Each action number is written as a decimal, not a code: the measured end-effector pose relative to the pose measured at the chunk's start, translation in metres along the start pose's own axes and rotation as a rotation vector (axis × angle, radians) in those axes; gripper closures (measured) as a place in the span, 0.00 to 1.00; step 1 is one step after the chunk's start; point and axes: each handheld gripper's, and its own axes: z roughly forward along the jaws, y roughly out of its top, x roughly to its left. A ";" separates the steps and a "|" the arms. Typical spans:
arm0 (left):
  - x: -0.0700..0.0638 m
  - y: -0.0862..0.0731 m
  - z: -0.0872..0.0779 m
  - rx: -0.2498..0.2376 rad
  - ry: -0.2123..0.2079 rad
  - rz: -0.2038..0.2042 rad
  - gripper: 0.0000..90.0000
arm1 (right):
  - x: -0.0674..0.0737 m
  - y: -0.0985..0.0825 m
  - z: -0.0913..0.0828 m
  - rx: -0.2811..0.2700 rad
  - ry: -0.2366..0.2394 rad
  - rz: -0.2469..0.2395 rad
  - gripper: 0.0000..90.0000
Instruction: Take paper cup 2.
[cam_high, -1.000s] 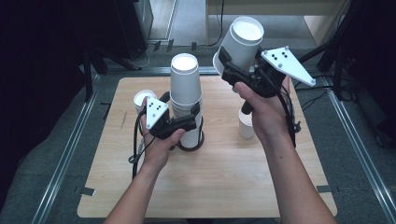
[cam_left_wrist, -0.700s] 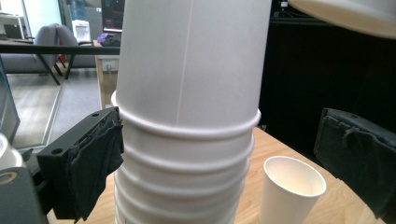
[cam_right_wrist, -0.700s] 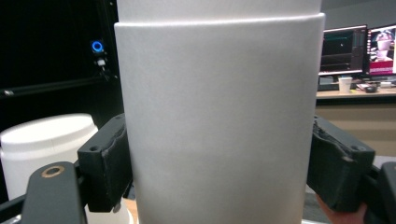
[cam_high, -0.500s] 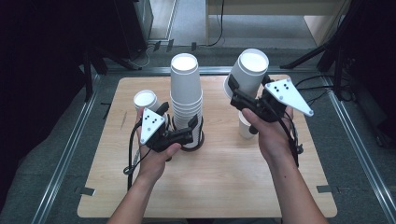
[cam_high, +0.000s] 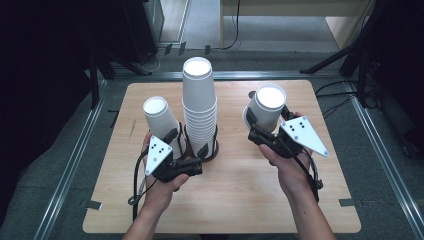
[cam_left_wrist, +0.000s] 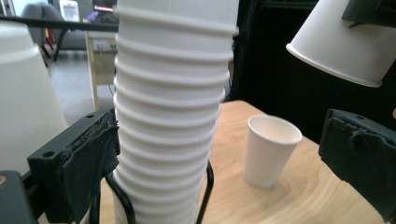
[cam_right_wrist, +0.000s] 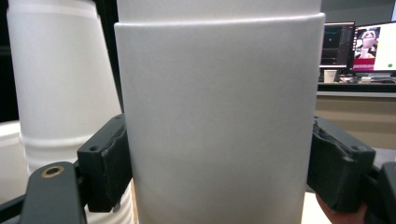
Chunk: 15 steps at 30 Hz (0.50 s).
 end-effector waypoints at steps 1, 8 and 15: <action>0.000 -0.002 -0.001 0.005 -0.002 -0.003 0.00 | 0.001 -0.006 -0.002 0.004 -0.002 -0.010 0.21; 0.000 -0.021 -0.004 0.067 -0.037 -0.028 0.00 | 0.013 -0.045 -0.013 0.044 -0.004 -0.084 0.21; -0.002 -0.023 -0.005 0.099 -0.070 -0.025 0.00 | 0.024 -0.075 -0.022 0.049 -0.023 -0.255 0.21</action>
